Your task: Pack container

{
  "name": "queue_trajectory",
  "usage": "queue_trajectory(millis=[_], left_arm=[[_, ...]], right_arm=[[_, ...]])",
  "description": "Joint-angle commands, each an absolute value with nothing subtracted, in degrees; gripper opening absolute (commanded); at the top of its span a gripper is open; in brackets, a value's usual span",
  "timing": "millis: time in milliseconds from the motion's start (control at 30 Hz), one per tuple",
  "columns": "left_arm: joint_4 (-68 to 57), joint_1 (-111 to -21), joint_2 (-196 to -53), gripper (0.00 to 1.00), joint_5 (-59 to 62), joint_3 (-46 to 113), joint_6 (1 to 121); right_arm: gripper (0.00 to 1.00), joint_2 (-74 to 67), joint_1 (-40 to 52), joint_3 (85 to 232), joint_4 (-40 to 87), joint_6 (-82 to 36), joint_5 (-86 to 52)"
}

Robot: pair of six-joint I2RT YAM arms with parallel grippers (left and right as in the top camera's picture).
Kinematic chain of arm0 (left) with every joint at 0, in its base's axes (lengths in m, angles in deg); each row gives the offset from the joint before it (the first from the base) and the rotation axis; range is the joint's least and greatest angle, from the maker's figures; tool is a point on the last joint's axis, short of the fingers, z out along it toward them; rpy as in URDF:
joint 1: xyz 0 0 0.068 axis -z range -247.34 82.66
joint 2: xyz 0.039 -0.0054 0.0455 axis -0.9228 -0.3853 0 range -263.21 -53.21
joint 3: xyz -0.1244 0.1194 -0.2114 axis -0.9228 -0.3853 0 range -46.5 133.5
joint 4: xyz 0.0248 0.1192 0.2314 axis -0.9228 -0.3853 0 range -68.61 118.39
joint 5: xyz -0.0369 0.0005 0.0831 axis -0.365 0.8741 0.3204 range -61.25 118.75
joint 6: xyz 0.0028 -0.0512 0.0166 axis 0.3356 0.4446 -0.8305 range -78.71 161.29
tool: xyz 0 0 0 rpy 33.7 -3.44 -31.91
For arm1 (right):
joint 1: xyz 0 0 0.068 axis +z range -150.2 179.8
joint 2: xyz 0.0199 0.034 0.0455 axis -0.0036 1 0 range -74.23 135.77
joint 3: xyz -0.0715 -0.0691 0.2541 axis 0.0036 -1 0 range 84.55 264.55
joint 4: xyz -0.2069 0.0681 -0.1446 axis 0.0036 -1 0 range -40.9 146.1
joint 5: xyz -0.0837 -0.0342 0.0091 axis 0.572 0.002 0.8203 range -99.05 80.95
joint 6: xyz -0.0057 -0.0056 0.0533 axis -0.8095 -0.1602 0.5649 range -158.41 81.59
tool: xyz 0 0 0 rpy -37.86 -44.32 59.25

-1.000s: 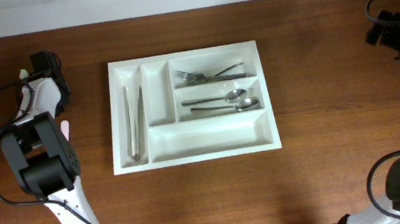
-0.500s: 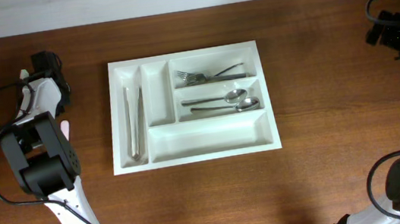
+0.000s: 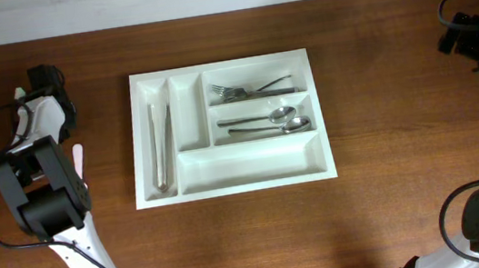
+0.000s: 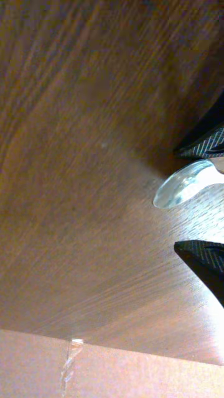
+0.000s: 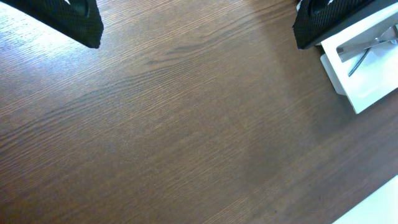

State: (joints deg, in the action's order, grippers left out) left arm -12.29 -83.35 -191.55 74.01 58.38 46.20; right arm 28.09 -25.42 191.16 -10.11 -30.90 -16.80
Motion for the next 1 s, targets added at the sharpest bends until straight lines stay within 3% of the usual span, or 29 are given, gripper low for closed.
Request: queue_trajectory(millis=[0, 267, 533, 800, 967], left_arm=[[-12.31, -83.72, -193.14, 0.44, 73.55, 58.32, 45.5], [-12.82, -83.63, -194.48, 0.28, 72.06, 58.32, 45.52], [-13.65, -83.63, -196.62, 0.25, 72.08, 58.32, 45.52], [-13.6, -83.63, -196.62, 0.03, 72.08, 58.32, 45.52], [-13.82, -83.63, -196.62, 0.02, 72.13, 58.32, 45.5]], right_arm=[[0.99, 27.72, -25.35, 191.36, -10.13, -31.12, -16.27], [0.99, 27.72, -25.35, 191.36, -10.13, -31.12, -16.27], [0.99, 27.72, -25.35, 191.36, -10.13, -31.12, -16.27], [0.99, 27.72, -25.35, 191.36, -10.13, -31.12, -16.27], [0.99, 27.72, -25.35, 191.36, -10.13, -31.12, -16.27]])
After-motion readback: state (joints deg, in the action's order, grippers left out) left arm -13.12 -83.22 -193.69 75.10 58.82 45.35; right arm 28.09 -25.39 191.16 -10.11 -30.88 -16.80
